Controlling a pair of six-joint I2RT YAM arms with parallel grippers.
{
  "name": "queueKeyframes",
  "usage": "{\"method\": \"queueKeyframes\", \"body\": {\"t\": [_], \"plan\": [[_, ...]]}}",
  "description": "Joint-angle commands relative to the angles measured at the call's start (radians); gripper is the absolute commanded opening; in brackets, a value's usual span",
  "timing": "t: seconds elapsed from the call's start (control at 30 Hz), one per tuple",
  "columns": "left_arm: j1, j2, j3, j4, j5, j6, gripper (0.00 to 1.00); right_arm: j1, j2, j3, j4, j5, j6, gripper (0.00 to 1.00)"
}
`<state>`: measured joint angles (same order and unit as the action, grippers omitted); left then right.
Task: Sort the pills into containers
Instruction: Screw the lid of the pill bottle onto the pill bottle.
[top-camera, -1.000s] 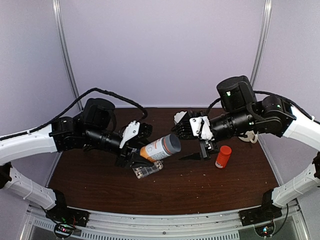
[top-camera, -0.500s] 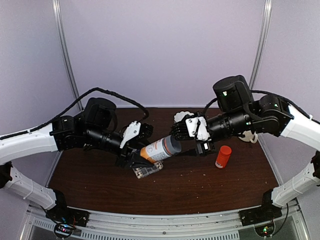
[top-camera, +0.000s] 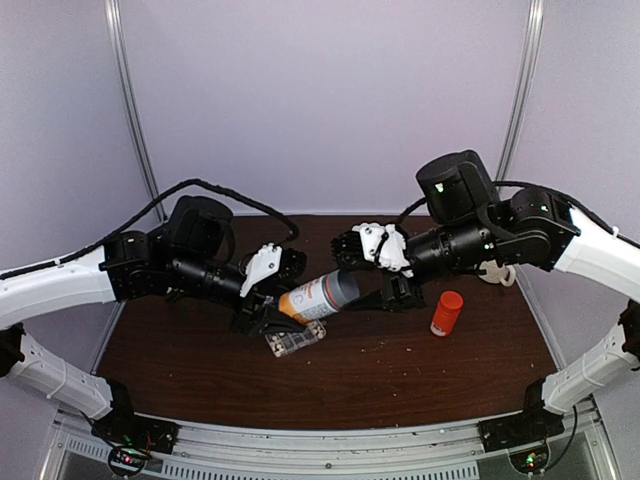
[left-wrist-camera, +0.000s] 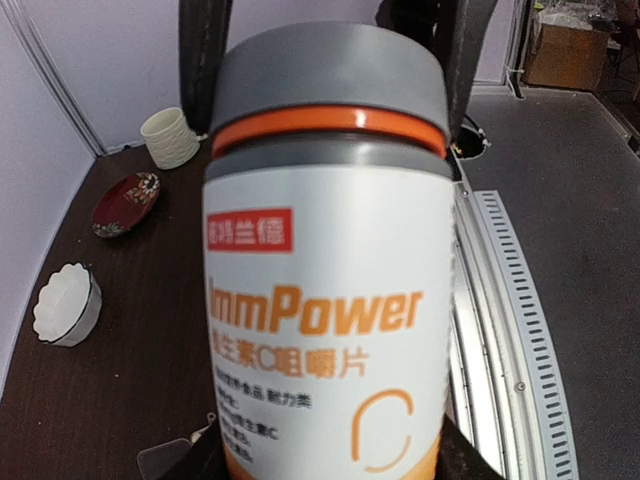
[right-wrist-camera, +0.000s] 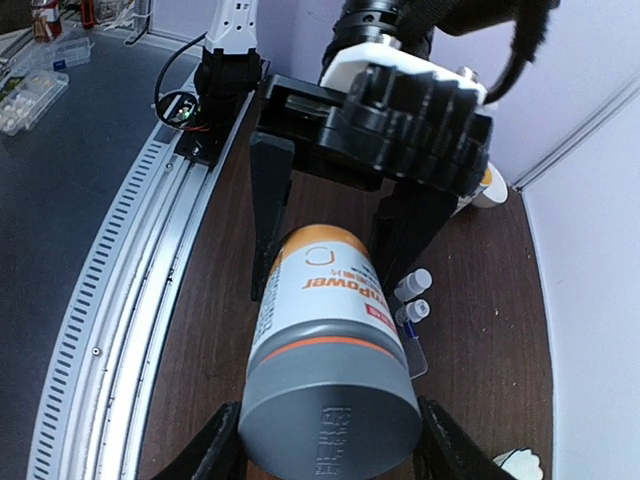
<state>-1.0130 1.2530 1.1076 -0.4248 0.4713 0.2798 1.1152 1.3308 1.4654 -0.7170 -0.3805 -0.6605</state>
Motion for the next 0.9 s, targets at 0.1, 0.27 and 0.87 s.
{"method": "queueKeyframes", "body": {"t": [0.1, 0.27, 0.87], "plan": [[0.002, -0.002, 0.049, 0.075, -0.209, 0.024, 0.00, 0.005, 0.108, 0.152, -0.078, 0.085, 0.378, 0.29], [-0.008, 0.010, 0.026, 0.149, -0.374, 0.053, 0.00, 0.002, 0.143, 0.173, -0.118, 0.064, 0.676, 0.30], [-0.141, 0.101, -0.006, 0.413, -0.871, 0.389, 0.00, -0.246, -0.032, -0.185, 0.302, -0.130, 1.583, 0.30]]}}
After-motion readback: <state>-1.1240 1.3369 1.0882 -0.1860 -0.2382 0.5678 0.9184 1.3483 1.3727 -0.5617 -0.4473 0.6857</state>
